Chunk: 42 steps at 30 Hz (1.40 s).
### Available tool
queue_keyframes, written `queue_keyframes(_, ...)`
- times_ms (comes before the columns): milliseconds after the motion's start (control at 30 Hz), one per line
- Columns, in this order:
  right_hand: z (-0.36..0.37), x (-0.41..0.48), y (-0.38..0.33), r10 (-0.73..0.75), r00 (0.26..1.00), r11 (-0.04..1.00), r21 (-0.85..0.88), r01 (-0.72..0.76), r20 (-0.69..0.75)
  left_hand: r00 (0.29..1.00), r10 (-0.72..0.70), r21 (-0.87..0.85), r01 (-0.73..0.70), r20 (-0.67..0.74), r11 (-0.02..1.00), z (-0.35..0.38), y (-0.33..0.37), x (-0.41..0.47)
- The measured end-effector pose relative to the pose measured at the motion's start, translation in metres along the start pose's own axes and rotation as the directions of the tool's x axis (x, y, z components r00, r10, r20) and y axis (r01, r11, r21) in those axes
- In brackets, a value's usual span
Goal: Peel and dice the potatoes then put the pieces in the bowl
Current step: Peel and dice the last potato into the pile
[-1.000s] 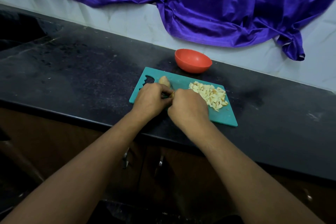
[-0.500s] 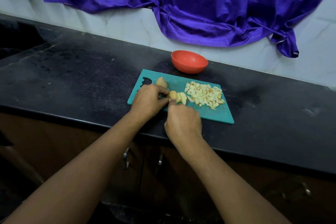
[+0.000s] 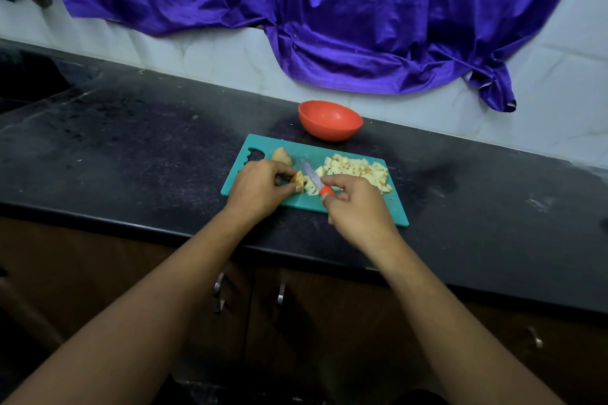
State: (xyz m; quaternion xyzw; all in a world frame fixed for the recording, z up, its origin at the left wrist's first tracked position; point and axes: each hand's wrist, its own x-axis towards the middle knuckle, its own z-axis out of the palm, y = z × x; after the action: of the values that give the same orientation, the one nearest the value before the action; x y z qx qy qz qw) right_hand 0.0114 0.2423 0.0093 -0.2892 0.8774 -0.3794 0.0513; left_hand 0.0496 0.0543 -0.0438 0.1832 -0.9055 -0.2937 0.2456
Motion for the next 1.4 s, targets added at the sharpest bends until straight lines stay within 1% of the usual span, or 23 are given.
queue_keyframes(100, -0.005, 0.008, 0.004, 0.025, 0.998, 0.992, 0.125, -0.017, -0.062, 1.0, -0.009, 0.0, 0.009, -0.003, 1.0, -0.001, 0.0, 0.0)
queue_keyframes(167, -0.009, 0.012, 0.008, 0.033, 0.995, 0.992, 0.128, -0.021, -0.094, 1.0, -0.013, 0.01, 0.013, 0.0, 1.0, -0.001, 0.001, 0.0)
queue_keyframes(267, -0.006, 0.012, 0.012, 0.048, 0.999, 0.994, 0.095, -0.046, -0.017, 1.0, -0.012, 0.011, 0.012, -0.006, 1.0, -0.001, 0.0, 0.0)
queue_keyframes(433, 0.005, 0.013, 0.013, 0.04, 0.998, 0.989, 0.143, -0.047, 0.051, 1.0, -0.001, 0.006, 0.001, -0.015, 1.0, -0.001, 0.001, -0.001)
queue_keyframes(500, 0.006, 0.016, 0.01, 0.066, 0.994, 0.98, 0.184, -0.08, 0.084, 1.0, 0.001, 0.005, 0.0, -0.018, 1.0, -0.001, 0.001, -0.001)
queue_keyframes(600, 0.005, 0.021, 0.008, 0.152, 0.978, 0.903, 0.383, -0.196, 0.143, 1.0, 0.003, 0.019, -0.002, -0.007, 1.0, -0.001, 0.001, -0.001)
queue_keyframes(667, 0.002, 0.022, 0.007, 0.188, 0.963, 0.842, 0.472, -0.26, 0.195, 1.0, -0.002, 0.017, 0.002, -0.002, 1.0, -0.001, 0.0, 0.0)
queue_keyframes(733, -0.001, 0.023, 0.008, 0.187, 0.963, 0.815, 0.517, -0.262, 0.193, 1.0, -0.012, 0.009, 0.012, 0.002, 1.0, -0.001, 0.0, 0.001)
queue_keyframes(800, -0.005, 0.026, 0.01, 0.18, 0.975, 0.81, 0.543, -0.223, 0.131, 1.0, -0.018, 0.011, 0.018, 0.008, 1.0, -0.001, 0.001, 0.001)
queue_keyframes(867, -0.008, 0.028, 0.015, 0.179, 0.983, 0.854, 0.487, -0.18, 0.049, 1.0, -0.019, 0.009, 0.019, 0.012, 1.0, -0.001, 0.001, 0.001)
queue_keyframes(967, -0.009, 0.025, 0.027, 0.127, 0.991, 0.966, 0.234, -0.114, -0.044, 1.0, -0.02, 0.005, 0.02, 0.01, 1.0, -0.001, 0.0, 0.001)
queue_keyframes(1033, -0.005, 0.019, 0.035, 0.071, 0.996, 0.996, 0.066, -0.068, -0.045, 1.0, -0.016, 0.001, 0.016, 0.007, 1.0, -0.001, 0.001, 0.001)
queue_keyframes(1100, 0.001, 0.016, 0.04, 0.029, 0.999, 0.997, -0.071, -0.031, -0.034, 1.0, -0.006, 0.007, 0.006, 0.002, 1.0, -0.001, 0.001, 0.0)
queue_keyframes(1200, 0.008, 0.016, 0.041, -0.025, 0.999, 0.969, -0.245, 0.015, -0.037, 1.0, 0.004, 0.025, -0.004, -0.007, 1.0, -0.001, 0.002, 0.0)
queue_keyframes(1400, 0.014, 0.02, 0.029, -0.131, 0.991, 0.908, -0.403, 0.115, -0.012, 1.0, 0.01, 0.038, -0.01, -0.006, 0.999, 0.0, 0.002, -0.001)
